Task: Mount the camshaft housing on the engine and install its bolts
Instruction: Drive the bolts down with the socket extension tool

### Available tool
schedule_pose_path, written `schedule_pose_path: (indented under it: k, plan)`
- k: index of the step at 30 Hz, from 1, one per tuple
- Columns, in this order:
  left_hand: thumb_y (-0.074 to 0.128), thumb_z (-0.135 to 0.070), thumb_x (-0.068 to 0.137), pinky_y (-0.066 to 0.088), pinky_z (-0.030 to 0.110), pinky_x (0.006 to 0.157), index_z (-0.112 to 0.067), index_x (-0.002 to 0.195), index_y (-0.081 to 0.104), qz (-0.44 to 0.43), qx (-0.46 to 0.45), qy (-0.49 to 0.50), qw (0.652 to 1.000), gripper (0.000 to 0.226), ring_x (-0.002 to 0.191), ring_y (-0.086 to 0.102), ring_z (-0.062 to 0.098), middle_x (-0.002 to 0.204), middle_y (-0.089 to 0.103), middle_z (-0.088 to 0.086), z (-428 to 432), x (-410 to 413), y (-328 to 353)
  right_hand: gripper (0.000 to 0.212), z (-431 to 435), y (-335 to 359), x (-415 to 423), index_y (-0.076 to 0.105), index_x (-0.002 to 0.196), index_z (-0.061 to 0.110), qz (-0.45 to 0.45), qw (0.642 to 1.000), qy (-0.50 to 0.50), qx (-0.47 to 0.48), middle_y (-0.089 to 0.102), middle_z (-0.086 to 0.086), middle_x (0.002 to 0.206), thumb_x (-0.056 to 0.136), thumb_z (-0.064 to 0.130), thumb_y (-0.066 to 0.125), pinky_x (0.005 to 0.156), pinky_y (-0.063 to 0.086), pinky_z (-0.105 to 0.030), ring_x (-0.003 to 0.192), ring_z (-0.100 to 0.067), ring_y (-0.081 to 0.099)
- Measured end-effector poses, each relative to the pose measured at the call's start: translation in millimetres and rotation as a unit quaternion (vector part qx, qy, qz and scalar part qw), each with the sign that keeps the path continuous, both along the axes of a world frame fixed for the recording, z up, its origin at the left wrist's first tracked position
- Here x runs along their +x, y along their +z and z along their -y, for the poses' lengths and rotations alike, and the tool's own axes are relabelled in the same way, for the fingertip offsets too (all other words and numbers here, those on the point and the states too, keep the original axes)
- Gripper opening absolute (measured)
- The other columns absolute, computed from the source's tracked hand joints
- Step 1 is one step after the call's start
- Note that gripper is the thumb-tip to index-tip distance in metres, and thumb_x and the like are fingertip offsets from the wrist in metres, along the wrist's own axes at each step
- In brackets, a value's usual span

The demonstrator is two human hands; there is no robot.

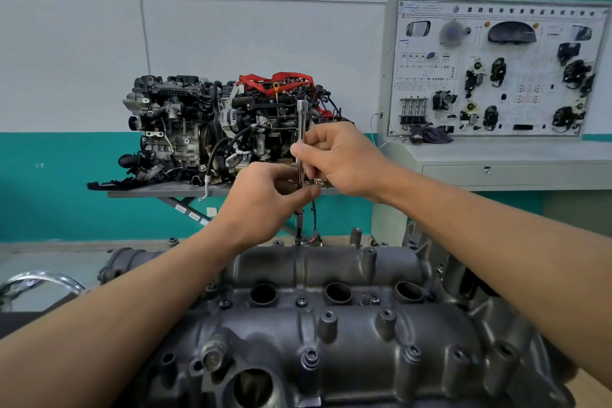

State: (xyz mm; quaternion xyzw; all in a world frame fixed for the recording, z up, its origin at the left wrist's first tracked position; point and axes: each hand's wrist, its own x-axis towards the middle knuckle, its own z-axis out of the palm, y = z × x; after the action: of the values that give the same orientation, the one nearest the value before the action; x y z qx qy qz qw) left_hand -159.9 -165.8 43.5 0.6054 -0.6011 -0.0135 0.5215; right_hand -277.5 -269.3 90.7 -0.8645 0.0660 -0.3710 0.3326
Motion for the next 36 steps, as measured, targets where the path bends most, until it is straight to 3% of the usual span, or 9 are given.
schedule_pose_path:
  k: [7,11,14,17,21,25,30,32,36]
  plan:
    - [0.079,-0.016,0.084,0.06,0.046,0.068,-0.013,0.082,0.077,-0.028,-0.041,0.027,0.998,0.003,0.069,0.073,0.027,0.072,0.076,0.006,3,1,-1,0.031,-3,-4,4,0.055,0.067,0.012,0.056,0.996,-0.068,-0.007,0.062,0.003,0.048,0.086,0.025,0.076,0.05,0.049,-0.019,0.042,-0.007,0.055]
    - [0.062,-0.006,0.096,0.061,0.026,0.075,-0.018,0.096,0.073,0.003,0.0,-0.013,1.0,0.016,0.079,0.075,0.015,0.081,0.077,0.0,3,2,-2,0.022,-3,-2,-1,0.066,0.089,0.006,0.018,0.999,-0.012,0.026,0.057,0.001,0.053,0.094,0.028,0.066,0.048,0.042,-0.016,0.045,-0.007,0.046]
    - [0.054,-0.003,0.099,0.06,0.025,0.083,-0.007,0.105,0.07,0.023,0.027,-0.04,0.999,0.017,0.085,0.075,0.013,0.09,0.077,0.004,1,4,1,0.027,-1,0,-5,0.066,0.104,-0.004,-0.002,0.999,0.021,0.036,0.051,-0.001,0.056,0.102,0.02,0.053,0.047,0.037,-0.015,0.046,-0.007,0.04]
    - [0.053,-0.006,0.1,0.058,0.032,0.089,-0.01,0.106,0.069,0.02,0.033,-0.045,0.998,0.017,0.089,0.074,0.012,0.094,0.077,0.004,-1,1,1,0.035,-2,1,-7,0.062,0.088,-0.012,-0.005,1.0,0.003,-0.01,0.052,-0.004,0.055,0.102,0.018,0.053,0.047,0.035,-0.015,0.044,-0.009,0.037]
    - [0.072,-0.022,0.09,0.059,0.05,0.082,-0.011,0.098,0.074,0.002,-0.012,-0.015,1.0,0.014,0.089,0.072,0.034,0.089,0.077,0.013,1,-1,-1,0.029,-3,1,-4,0.061,0.071,0.006,0.024,0.999,-0.023,-0.02,0.057,-0.002,0.05,0.095,0.022,0.064,0.051,0.044,-0.022,0.044,-0.012,0.046]
    - [0.084,-0.028,0.077,0.058,0.025,0.058,-0.013,0.081,0.075,-0.009,-0.066,0.044,0.997,0.018,0.065,0.073,0.012,0.07,0.076,0.0,1,3,-1,0.03,-1,-1,1,0.06,0.067,0.009,0.057,0.997,-0.045,-0.02,0.055,0.0,0.047,0.089,0.025,0.073,0.046,0.042,-0.023,0.039,-0.009,0.045]
    - [0.077,-0.015,0.085,0.062,0.033,0.066,-0.019,0.079,0.073,-0.008,-0.061,0.034,0.998,0.008,0.063,0.072,0.012,0.068,0.075,-0.001,5,3,-2,0.032,1,-2,1,0.06,0.065,0.011,0.074,0.996,-0.047,-0.007,0.05,0.005,0.046,0.085,0.031,0.077,0.046,0.04,-0.018,0.04,-0.005,0.041]
    - [0.069,-0.01,0.091,0.06,0.027,0.069,-0.025,0.085,0.073,0.009,-0.044,0.006,0.999,0.016,0.068,0.072,0.007,0.075,0.077,-0.006,4,3,-2,0.031,1,-2,-1,0.064,0.067,0.012,0.048,0.999,-0.011,0.01,0.051,0.004,0.049,0.09,0.032,0.071,0.047,0.039,-0.018,0.042,-0.006,0.042]
    - [0.056,-0.007,0.099,0.061,0.028,0.073,-0.012,0.1,0.073,0.03,-0.015,-0.009,0.999,0.017,0.077,0.074,0.012,0.081,0.077,-0.001,2,4,-1,0.037,3,-1,-3,0.062,0.099,-0.014,0.008,0.999,0.031,0.032,0.049,-0.003,0.057,0.102,0.022,0.053,0.048,0.038,-0.016,0.045,-0.006,0.04]
